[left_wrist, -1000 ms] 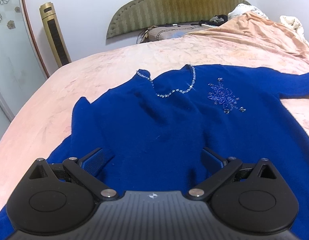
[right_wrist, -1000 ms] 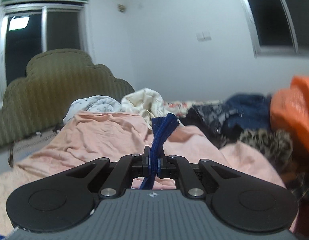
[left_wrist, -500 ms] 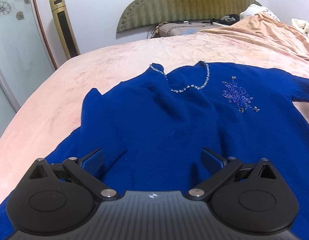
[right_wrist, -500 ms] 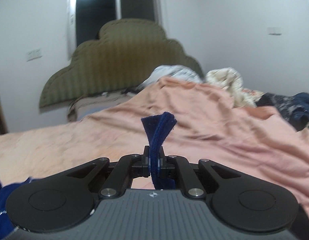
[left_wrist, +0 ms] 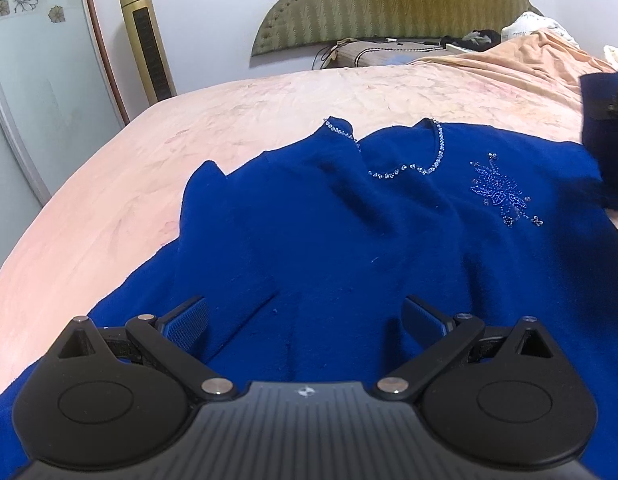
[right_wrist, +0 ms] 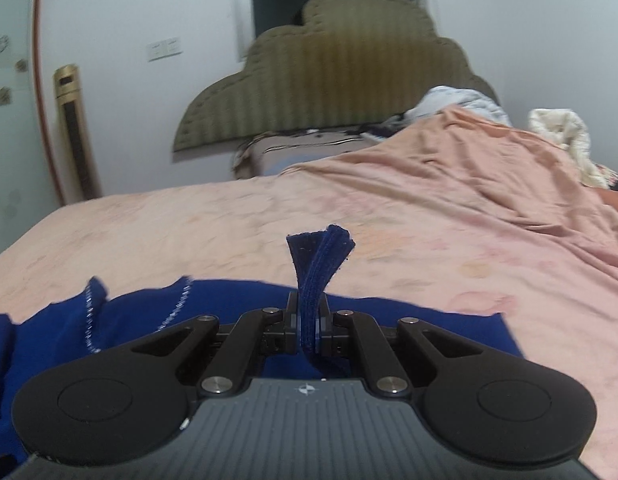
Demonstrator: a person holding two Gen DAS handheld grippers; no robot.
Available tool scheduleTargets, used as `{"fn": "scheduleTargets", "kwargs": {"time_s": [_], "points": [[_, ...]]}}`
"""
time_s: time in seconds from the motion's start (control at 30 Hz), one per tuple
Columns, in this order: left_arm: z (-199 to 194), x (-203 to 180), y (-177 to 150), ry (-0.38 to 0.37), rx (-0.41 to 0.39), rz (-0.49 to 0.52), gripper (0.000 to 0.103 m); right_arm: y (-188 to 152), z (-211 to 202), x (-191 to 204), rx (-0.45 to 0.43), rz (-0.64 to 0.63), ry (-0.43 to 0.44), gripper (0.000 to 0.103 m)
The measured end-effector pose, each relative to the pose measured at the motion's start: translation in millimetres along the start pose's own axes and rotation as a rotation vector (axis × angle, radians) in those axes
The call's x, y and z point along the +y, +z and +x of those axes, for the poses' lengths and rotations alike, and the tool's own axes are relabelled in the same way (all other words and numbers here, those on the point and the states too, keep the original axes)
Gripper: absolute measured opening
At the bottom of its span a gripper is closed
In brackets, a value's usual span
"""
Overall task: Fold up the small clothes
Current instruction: 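Carry the sleeve across the sweater body with the right gripper and release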
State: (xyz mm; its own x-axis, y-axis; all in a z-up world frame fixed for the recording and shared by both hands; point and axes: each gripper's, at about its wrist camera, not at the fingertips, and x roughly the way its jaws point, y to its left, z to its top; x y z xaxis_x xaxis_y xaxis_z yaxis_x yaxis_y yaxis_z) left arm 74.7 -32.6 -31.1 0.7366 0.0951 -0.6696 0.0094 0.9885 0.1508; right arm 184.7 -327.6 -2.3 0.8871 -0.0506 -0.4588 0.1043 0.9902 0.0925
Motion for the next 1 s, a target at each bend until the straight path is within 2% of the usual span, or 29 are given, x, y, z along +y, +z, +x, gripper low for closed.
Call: {"fn": "scheduleTargets", "kwargs": {"time_s": [0.2,0.37,0.57,1.0], "points": [[4,2,-3,0.001,0.009,-0.011,0.103,2,11,19,0.035,0.003,0.035,0.01],[-1,2,-5,-0.05,-0.016,-0.015,0.103,3,16,40,0.044,-0.025,0.056,0.01],[-6,-4,-5,0.006,-0.049,0.039,0.103,4,22,69,0.053,-0.041,0.091,0.01],[0,6,-8,-0.017,-0.008,-0.017,0.103,7,27,113,0.069,-0.079,0.157,0.011]]}}
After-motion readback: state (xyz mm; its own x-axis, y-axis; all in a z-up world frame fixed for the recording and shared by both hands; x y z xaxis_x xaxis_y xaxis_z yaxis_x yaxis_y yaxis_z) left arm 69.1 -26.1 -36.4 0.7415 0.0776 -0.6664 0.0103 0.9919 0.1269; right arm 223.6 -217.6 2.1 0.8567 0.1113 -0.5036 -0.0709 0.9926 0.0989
